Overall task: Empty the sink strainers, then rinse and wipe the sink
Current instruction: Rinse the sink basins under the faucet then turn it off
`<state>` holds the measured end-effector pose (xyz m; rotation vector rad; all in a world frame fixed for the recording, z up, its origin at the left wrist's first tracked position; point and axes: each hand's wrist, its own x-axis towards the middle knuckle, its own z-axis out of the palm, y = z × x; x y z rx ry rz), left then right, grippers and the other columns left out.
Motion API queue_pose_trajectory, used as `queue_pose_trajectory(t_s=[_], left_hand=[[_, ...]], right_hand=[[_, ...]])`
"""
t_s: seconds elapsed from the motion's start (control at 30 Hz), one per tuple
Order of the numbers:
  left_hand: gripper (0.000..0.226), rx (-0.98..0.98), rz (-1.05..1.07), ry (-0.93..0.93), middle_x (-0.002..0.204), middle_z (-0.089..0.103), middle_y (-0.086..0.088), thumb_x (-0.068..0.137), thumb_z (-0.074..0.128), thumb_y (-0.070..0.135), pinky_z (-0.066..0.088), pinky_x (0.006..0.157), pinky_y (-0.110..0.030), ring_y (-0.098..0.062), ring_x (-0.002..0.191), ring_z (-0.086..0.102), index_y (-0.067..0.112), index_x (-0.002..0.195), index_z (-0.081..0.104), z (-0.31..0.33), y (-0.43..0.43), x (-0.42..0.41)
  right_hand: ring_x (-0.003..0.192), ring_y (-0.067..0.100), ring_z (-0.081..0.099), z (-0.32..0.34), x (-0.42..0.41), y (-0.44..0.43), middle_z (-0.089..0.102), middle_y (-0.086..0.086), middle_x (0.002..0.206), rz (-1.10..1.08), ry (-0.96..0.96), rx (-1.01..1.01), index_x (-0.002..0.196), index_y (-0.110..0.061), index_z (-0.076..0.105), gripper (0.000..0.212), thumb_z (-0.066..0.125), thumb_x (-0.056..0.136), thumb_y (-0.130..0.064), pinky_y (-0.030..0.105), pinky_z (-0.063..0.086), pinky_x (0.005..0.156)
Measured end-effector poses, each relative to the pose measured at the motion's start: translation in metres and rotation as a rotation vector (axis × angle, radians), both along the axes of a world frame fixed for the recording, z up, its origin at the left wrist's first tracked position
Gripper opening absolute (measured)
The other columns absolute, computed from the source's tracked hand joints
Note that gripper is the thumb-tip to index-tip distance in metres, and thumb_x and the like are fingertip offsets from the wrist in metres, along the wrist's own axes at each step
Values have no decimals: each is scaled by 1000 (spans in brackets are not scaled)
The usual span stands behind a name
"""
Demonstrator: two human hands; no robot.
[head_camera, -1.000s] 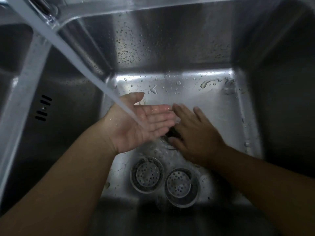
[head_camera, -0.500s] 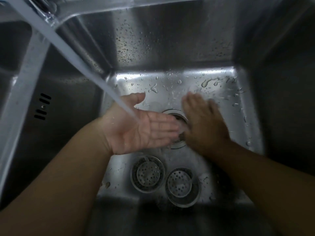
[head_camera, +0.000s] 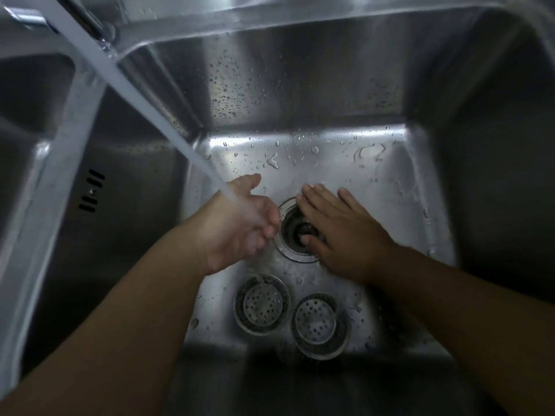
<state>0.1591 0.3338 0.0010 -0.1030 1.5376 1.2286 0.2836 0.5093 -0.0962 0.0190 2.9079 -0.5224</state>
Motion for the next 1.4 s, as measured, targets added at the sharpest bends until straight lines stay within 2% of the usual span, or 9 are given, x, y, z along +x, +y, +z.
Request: queue_pose_trajectory(t_s=[0.07,0.17,0.27,0.4,0.5,0.73,0.87,1.1,1.4], left_hand=[[38,-5,43,72,52,41,-2,100,48,33,27,48,-25,-15,42,34,-1,102,66,3,0,10],[60,-172,63,244,48,33,3,101,45,53,18,52,-29,-14,44,25,21,50,46,19,0,25],[56,-349,-49,699,47,43,7,99,52,55,37,57,-29,-13,44,41,20,55,47,43,-20,37],[29,-348,-61,986,67,62,8,99,61,36,44,58,-21,-3,61,59,21,74,62,78,-66,62],[2,-451,-90,1029,96,62,20,96,66,34,52,77,-24,-1,86,63,34,97,67,106,-97,75],[69,-720,-265,1121,166,27,-13,96,60,33,29,124,-45,-32,154,24,13,156,34,133,-149,68],[89,-742,-339,1006,173,2,-9,98,55,39,12,127,-37,-24,159,2,9,164,3,126,-166,67],[104,-626,-459,1000,172,-14,-3,91,57,44,10,125,-38,-22,158,-11,15,162,-11,131,-184,55],[73,-314,-480,1095,169,22,-8,97,53,34,15,128,-42,-29,158,10,14,161,24,137,-285,-20]], right_hand=[[158,17,8,12,4,3,12,-2,172,-9,-27,-108,161,-28,26,66,50,102,-44,35,0,125],[114,21,58,43,13,-5,67,8,124,-113,24,-357,117,-16,74,23,61,99,-23,41,47,103],[78,23,62,87,16,-21,66,10,82,-326,10,-590,82,-12,69,27,57,102,-26,45,54,74],[79,6,66,178,-3,-47,72,-6,89,-449,147,-891,94,-34,71,17,57,101,-41,12,49,67],[88,-9,63,258,-35,-63,70,-17,99,-442,305,-997,114,-39,68,17,55,103,-42,9,46,71],[104,-10,58,375,-100,-94,62,-20,122,-310,386,-970,142,-35,55,37,42,108,-44,7,37,81],[80,-10,62,384,-108,-115,72,-13,93,-300,438,-883,105,-32,71,23,48,108,-31,5,43,69],[98,-4,68,367,-110,-190,76,-11,103,-358,436,-942,104,-25,76,17,59,103,-23,3,45,80],[93,4,68,360,-175,-314,75,5,99,-540,607,-990,110,-1,73,21,60,103,-16,14,51,84]])
